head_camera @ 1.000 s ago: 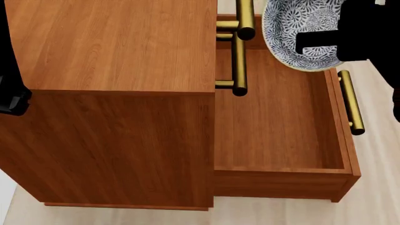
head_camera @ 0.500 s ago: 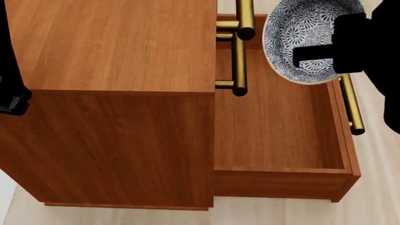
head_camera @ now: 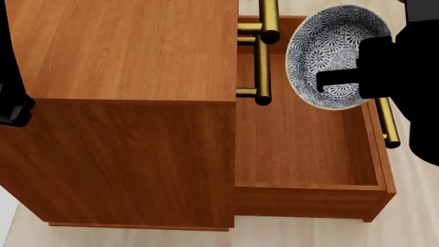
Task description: Put the bowl in the bottom drawer of the cabinet.
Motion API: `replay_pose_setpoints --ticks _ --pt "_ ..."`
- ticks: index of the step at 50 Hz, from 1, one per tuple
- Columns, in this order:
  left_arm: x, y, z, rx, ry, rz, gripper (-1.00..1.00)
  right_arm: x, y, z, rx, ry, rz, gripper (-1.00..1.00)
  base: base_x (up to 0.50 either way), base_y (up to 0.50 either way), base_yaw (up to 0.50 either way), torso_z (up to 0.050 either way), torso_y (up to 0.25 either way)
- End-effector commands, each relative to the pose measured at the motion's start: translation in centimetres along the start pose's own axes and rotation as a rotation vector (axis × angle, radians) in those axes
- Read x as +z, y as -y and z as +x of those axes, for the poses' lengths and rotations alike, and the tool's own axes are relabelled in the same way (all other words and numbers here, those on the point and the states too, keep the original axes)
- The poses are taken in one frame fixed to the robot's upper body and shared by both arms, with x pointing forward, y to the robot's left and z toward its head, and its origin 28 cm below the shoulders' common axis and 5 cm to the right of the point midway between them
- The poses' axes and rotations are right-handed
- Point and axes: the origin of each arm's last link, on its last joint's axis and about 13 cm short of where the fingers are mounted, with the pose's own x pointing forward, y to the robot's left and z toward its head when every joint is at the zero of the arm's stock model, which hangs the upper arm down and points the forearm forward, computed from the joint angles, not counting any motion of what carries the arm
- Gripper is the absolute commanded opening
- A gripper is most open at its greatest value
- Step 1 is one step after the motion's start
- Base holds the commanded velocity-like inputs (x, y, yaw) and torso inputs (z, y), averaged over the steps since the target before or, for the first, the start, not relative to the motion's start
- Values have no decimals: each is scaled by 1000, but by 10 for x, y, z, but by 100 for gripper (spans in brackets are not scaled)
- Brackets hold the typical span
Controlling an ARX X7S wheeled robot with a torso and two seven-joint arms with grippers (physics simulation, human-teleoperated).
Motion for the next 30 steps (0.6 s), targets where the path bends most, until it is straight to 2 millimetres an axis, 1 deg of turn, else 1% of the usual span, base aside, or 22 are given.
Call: replay_pose_setpoints --ticks 1,12,30 --pt "0 0 2 -25 5 -4 100 -4 0 4 -8 -1 -1 -100 0 -9 0 0 -10" --pt "0 -1 3 -22 4 -2 100 -8 -6 10 4 -12 -7 -100 3 -2 -4 0 -1" --pt "-1 0 2 -22 2 -3 100 -19 -6 16 3 -34 -4 -100 3 -2 -3 0 -1"
